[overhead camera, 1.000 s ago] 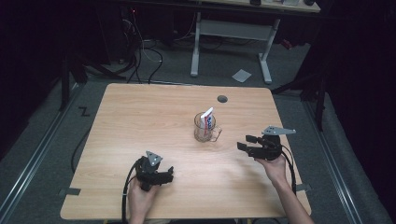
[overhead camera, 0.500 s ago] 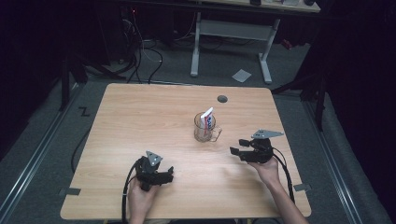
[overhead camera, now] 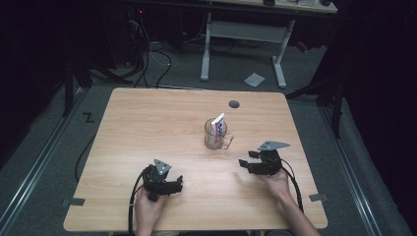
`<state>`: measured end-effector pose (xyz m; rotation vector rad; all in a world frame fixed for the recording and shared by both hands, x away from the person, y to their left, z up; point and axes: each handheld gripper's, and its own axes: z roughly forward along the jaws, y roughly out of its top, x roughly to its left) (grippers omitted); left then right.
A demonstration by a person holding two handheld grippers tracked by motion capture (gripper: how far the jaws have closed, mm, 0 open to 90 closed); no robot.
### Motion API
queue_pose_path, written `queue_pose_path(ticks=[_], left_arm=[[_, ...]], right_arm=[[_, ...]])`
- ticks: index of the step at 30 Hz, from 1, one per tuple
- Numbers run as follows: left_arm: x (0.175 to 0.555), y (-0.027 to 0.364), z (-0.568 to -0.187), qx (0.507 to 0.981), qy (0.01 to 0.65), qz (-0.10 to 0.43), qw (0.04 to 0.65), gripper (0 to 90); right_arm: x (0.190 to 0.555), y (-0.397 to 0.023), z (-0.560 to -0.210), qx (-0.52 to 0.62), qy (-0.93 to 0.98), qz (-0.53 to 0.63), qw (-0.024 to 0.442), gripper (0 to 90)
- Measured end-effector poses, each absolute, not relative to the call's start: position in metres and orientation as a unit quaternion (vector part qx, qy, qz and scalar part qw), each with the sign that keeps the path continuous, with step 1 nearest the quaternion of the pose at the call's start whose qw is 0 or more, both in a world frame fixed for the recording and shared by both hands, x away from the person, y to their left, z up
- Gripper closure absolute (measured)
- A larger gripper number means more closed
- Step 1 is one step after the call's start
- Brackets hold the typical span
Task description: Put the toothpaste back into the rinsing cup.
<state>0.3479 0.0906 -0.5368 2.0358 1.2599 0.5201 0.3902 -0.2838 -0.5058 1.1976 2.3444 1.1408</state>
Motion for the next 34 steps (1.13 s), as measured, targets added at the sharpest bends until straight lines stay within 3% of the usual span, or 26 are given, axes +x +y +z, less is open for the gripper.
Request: queue_pose_path(ticks=[34], left_arm=[[0.348, 0.091, -0.537, 0.782, 0.484, 0.200, 0.339, 11.0]], right_arm=[[0.394, -0.267, -0.531, 0.403, 0.826, 0.350, 0.181, 35.6]])
